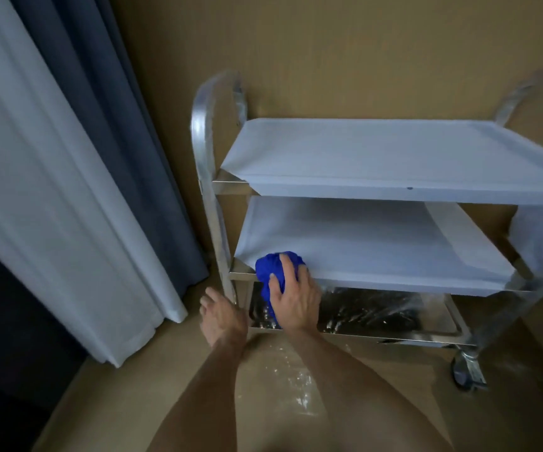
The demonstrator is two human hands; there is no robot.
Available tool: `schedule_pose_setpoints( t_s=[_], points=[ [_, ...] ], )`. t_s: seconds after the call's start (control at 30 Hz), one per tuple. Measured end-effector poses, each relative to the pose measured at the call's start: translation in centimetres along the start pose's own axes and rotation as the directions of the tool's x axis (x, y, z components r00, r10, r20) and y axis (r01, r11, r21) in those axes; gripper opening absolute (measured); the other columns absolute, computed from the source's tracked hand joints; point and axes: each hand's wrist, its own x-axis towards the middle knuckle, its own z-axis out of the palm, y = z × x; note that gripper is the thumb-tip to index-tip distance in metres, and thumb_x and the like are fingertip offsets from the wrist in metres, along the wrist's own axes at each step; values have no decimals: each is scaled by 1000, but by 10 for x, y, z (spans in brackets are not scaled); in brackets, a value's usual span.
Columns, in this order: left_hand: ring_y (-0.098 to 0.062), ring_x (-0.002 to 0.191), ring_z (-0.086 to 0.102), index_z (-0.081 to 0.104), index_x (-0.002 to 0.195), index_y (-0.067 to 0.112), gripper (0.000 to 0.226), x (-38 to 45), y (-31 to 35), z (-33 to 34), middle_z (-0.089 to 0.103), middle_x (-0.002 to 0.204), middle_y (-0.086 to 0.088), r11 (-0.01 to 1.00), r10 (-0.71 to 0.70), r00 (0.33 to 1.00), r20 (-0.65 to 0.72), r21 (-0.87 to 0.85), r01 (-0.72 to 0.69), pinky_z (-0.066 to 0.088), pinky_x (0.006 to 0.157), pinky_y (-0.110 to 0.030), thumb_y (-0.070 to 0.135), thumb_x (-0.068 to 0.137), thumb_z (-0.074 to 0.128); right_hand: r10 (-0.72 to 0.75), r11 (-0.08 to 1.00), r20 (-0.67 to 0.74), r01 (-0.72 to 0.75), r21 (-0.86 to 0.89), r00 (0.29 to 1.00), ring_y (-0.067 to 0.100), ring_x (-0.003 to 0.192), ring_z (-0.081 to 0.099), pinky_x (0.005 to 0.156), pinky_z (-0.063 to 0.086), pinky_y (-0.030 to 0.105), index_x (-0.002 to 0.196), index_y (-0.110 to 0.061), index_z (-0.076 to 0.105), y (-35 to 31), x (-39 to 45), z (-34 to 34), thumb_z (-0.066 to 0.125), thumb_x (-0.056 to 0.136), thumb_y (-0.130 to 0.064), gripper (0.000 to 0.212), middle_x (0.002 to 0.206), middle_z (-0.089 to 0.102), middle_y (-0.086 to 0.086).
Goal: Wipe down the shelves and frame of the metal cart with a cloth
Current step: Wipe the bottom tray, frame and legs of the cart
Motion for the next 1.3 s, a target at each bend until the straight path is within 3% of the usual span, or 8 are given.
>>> schedule_pose_setpoints(
  t_s=[0.13,0.27,0.53,0.67,0.93,1.07,1.17,1.3],
  points=[
    [-38,133,43,9,154,5,73,41,7,-13,30,154,-19,985,15,996,-91,-167,-30,44,100,-48,31,98,48,-146,979,263,178,-100,954,33,121,48,95,42,48,144,-30,40,-37,48,33,41,99,-43,47,138,43,17],
    [-37,118,54,23,147,18,51,57,37,0,46,141,-16,946,38,987,-155,-312,-85,47,89,-49,38,101,33,-48,975,516,152,-161,855,34,149,10,117,12,53,145,-35,40,-41,71,70,39,101,-48,46,162,19,13],
    [-38,101,55,42,116,5,39,47,56,51,50,113,-20,925,-309,924,-225,-299,237,48,80,-50,42,102,38,127,975,236,-77,-210,964,32,130,46,102,37,50,116,-30,70,35,90,74,65,86,-41,33,141,54,9],
    [-31,89,56,44,109,11,41,17,97,75,53,100,-13,955,-206,948,-244,-259,141,50,80,-45,49,97,34,206,955,211,-150,-257,955,32,131,44,103,34,50,121,-30,68,82,92,49,62,87,-41,36,143,52,10],
    [-40,106,47,48,121,2,37,-24,140,93,45,120,-21,973,-135,959,-249,-214,82,44,86,-52,32,99,51,425,843,102,-352,-407,899,32,137,35,108,28,49,134,-30,57,224,88,-58,47,98,-42,40,152,41,10],
    [-43,110,48,39,132,-2,49,-27,149,100,44,127,-27,967,-163,954,-251,-233,104,45,91,-55,31,97,53,598,709,-27,-544,-448,801,36,141,27,114,21,52,138,-27,54,310,92,-117,45,99,-41,42,155,33,13],
    [-46,119,45,26,143,-7,65,-31,153,110,39,137,-31,960,-216,948,-234,-226,163,40,98,-54,36,100,49,765,551,-126,-743,-380,631,40,148,12,118,8,53,141,-23,47,356,100,-150,47,99,-36,44,160,20,18],
    [-44,114,45,53,121,-10,64,-41,160,123,45,129,-28,944,-283,937,-203,-231,235,35,101,-54,43,103,23,870,394,-121,-822,-412,477,43,147,11,118,7,56,145,-23,40,367,121,-154,50,96,-41,53,160,12,24]
  ],
)
